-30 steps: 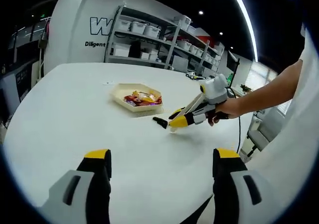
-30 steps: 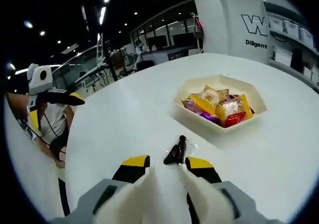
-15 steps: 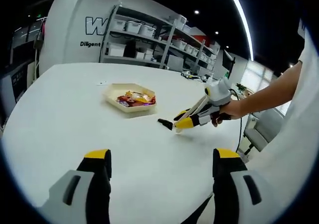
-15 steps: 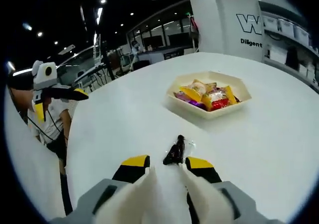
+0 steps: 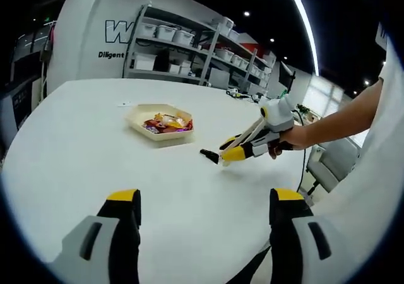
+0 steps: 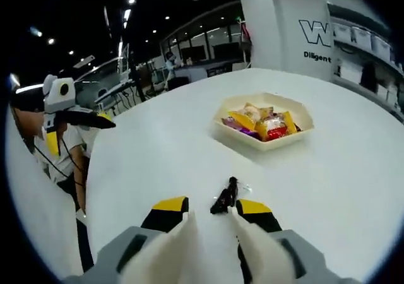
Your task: Place the target food into the container with the food tongs after gripping and lifting it, then release it inside without dropping or visibly crushing the food.
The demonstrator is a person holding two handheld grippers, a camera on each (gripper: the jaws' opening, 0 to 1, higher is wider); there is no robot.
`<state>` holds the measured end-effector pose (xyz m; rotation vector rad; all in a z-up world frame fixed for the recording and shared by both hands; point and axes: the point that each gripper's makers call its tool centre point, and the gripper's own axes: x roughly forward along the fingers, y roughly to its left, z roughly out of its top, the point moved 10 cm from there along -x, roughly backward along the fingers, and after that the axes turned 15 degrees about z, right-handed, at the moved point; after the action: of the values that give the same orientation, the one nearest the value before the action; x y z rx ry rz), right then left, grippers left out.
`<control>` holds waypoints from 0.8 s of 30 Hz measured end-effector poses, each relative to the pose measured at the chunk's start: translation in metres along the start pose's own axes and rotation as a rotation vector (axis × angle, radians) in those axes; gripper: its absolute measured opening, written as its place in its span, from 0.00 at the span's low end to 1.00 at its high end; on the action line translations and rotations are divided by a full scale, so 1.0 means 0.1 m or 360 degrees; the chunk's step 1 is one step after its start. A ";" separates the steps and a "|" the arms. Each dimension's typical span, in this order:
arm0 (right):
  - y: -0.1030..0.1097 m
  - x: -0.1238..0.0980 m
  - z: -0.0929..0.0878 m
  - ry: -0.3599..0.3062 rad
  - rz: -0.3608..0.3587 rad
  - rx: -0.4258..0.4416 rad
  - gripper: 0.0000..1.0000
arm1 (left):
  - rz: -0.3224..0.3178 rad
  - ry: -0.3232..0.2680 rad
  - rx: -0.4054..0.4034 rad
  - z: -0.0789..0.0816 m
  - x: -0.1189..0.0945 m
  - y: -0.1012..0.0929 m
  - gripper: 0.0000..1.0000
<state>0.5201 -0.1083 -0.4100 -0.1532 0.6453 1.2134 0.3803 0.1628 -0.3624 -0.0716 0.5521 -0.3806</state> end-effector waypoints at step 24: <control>-0.06 0.22 0.08 0.0182 -0.0070 0.0031 0.22 | 0.0043 -0.0010 -0.0054 -0.06 -0.08 0.06 0.82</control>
<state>0.5333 -0.0886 -0.4164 -0.2209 0.7494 1.1617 0.3729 0.1710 -0.3644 -0.0978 0.5528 -0.3444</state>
